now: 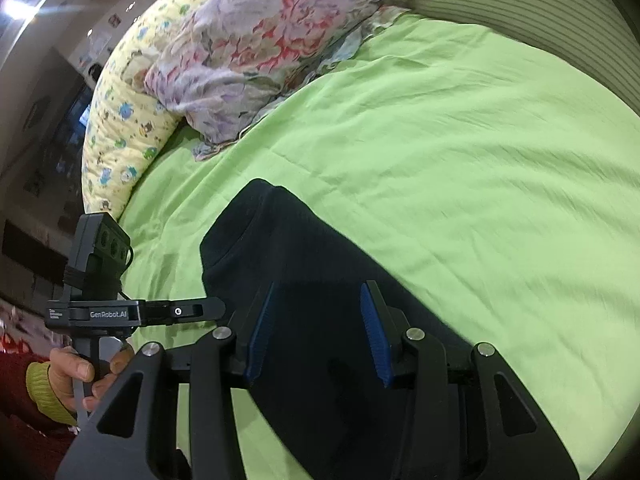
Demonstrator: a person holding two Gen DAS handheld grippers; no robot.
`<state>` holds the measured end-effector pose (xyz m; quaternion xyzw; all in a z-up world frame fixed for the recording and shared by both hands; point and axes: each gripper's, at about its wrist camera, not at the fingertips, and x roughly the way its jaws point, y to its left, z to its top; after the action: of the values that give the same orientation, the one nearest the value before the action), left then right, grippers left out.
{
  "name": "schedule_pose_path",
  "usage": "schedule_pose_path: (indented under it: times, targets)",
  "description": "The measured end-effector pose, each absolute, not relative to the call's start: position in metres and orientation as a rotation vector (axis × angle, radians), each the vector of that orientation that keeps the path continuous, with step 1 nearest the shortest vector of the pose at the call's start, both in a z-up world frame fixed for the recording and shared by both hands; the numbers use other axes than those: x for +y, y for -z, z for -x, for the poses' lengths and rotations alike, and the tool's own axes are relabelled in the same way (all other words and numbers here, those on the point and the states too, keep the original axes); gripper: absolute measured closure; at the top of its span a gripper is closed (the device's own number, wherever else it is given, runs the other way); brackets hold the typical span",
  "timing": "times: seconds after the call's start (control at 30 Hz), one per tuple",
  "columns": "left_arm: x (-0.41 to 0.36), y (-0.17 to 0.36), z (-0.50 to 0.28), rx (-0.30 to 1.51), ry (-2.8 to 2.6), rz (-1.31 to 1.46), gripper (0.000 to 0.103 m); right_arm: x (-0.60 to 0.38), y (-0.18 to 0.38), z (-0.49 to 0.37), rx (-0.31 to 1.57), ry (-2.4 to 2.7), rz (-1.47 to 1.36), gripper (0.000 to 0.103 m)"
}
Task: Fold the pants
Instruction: 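Release the cuffs and regrasp the folded end with both grippers, then lift the folded end with both grippers and fold it over the pants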
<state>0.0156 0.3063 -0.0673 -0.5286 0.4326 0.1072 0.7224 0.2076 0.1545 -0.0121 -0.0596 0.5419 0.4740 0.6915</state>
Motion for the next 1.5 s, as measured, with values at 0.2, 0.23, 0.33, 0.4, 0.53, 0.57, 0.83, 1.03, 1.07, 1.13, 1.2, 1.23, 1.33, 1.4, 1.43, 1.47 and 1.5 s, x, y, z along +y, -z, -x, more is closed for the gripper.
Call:
schedule_pose_path:
  times: [0.2, 0.23, 0.33, 0.4, 0.53, 0.57, 0.83, 1.03, 1.07, 1.13, 1.2, 1.23, 1.33, 1.4, 1.43, 1.47, 1.5]
  targets:
    - [0.308, 0.073, -0.014, 0.949, -0.248, 1.186, 0.046, 0.187, 0.024, -0.224, 1.243, -1.117, 0.205, 0.058]
    - [0.308, 0.073, -0.017, 0.948, -0.251, 1.187, 0.046, 0.192, 0.026, -0.225, 1.248, -1.129, 0.215, 0.058]
    - [0.308, 0.074, -0.019, 0.944, -0.256, 1.179, 0.046, 0.209, 0.032, -0.231, 1.264, -1.171, 0.249, 0.058]
    - [0.308, 0.075, -0.024, 0.944, -0.259, 1.174, 0.046, 0.218, 0.037, -0.235, 1.276, -1.188, 0.264, 0.058]
    - [0.31, 0.076, -0.032, 0.936, -0.267, 1.173, 0.047, 0.236, 0.047, -0.242, 1.311, -1.233, 0.298, 0.058]
    - [0.309, 0.076, -0.033, 0.933, -0.267, 1.167, 0.048, 0.24, 0.048, -0.241, 1.318, -1.244, 0.301, 0.058]
    - [0.313, 0.078, -0.037, 0.928, -0.263, 1.156, 0.07, 0.247, 0.053, -0.239, 1.324, -1.286, 0.314, 0.074]
    - [0.31, 0.065, -0.042, 0.912, -0.242, 1.126, 0.077, 0.235, 0.042, -0.24, 1.294, -1.288, 0.277, 0.079]
    - [0.309, 0.062, -0.042, 0.907, -0.236, 1.12, 0.077, 0.233, 0.039, -0.239, 1.286, -1.287, 0.269, 0.08]
    - [0.306, 0.052, -0.044, 0.894, -0.22, 1.107, 0.078, 0.229, 0.033, -0.24, 1.271, -1.285, 0.254, 0.08]
    - [0.305, 0.043, -0.049, 0.883, -0.204, 1.097, 0.078, 0.22, 0.024, -0.242, 1.254, -1.284, 0.226, 0.08]
    - [0.303, 0.038, -0.05, 0.877, -0.193, 1.093, 0.078, 0.215, 0.019, -0.243, 1.242, -1.282, 0.214, 0.081]
    - [0.296, 0.02, -0.056, 0.855, -0.152, 1.077, 0.079, 0.201, 0.003, -0.241, 1.207, -1.278, 0.181, 0.081]
    - [0.287, 0.006, -0.061, 0.84, -0.113, 1.057, 0.079, 0.185, -0.01, -0.24, 1.181, -1.273, 0.156, 0.081]
    - [0.283, 0.001, -0.063, 0.835, -0.098, 1.048, 0.079, 0.176, -0.017, -0.24, 1.166, -1.27, 0.141, 0.081]
    - [0.279, -0.006, -0.066, 0.829, -0.079, 1.037, 0.08, 0.167, -0.023, -0.239, 1.151, -1.266, 0.129, 0.081]
    - [0.273, -0.014, -0.069, 0.823, -0.057, 1.025, 0.08, 0.158, -0.029, -0.238, 1.138, -1.262, 0.115, 0.081]
